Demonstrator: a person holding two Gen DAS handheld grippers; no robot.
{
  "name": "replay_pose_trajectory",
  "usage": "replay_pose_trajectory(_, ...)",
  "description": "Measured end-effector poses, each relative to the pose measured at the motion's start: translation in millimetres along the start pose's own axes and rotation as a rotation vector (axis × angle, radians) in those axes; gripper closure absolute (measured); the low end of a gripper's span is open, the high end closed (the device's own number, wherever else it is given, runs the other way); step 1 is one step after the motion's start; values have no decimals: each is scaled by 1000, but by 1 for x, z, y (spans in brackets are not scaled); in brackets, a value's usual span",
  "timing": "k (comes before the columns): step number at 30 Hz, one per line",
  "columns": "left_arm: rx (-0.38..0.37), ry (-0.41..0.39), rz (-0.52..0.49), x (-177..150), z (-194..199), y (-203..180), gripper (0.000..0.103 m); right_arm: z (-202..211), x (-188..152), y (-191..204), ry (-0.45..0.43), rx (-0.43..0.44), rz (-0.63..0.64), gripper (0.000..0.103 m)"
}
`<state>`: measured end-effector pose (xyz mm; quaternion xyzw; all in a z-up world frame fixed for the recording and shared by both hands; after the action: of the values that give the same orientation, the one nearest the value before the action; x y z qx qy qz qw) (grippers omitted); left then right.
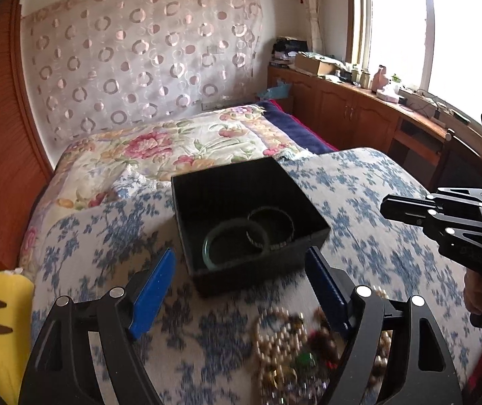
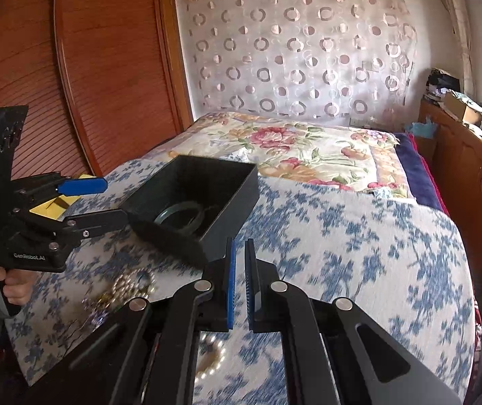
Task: Organize jewelry
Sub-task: 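Move the left tool over the silver flower hair combs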
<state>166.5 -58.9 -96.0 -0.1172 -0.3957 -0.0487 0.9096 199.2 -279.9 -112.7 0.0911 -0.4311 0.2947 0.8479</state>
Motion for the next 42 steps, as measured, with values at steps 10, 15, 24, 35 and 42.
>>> replay_pose_trajectory(10,4,12,43,-38,22,12,27,21,-20,25,12,0,14,96)
replay_pose_trajectory(15,4,29,49,-58,30,10,27,32,-35,34,23,-7,14,96)
replay_pose_trajectory(24,-1,89,37,-90,30,4,27,45,-74,49,69,9,-14,92)
replay_pose_trajectory(35,-10,175,5,-114,15,-11,26,44,-109,55,118,13,-31,92)
replay_pose_trajectory(42,-14,198,11,-114,7,-15,26,46,-109,56,103,11,-20,92)
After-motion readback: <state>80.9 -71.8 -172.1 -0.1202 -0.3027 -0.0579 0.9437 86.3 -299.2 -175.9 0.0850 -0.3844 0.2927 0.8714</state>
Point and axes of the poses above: each gripper's, at about its wrist camera, not at the fingertips, and z roughly against the way its jaws point, y to its left, x to its top, the point moved 5 cm from there along -z, roughly the way its jaws point, and after that the axes turned 14 degrees about z, right-handed, at the moved point
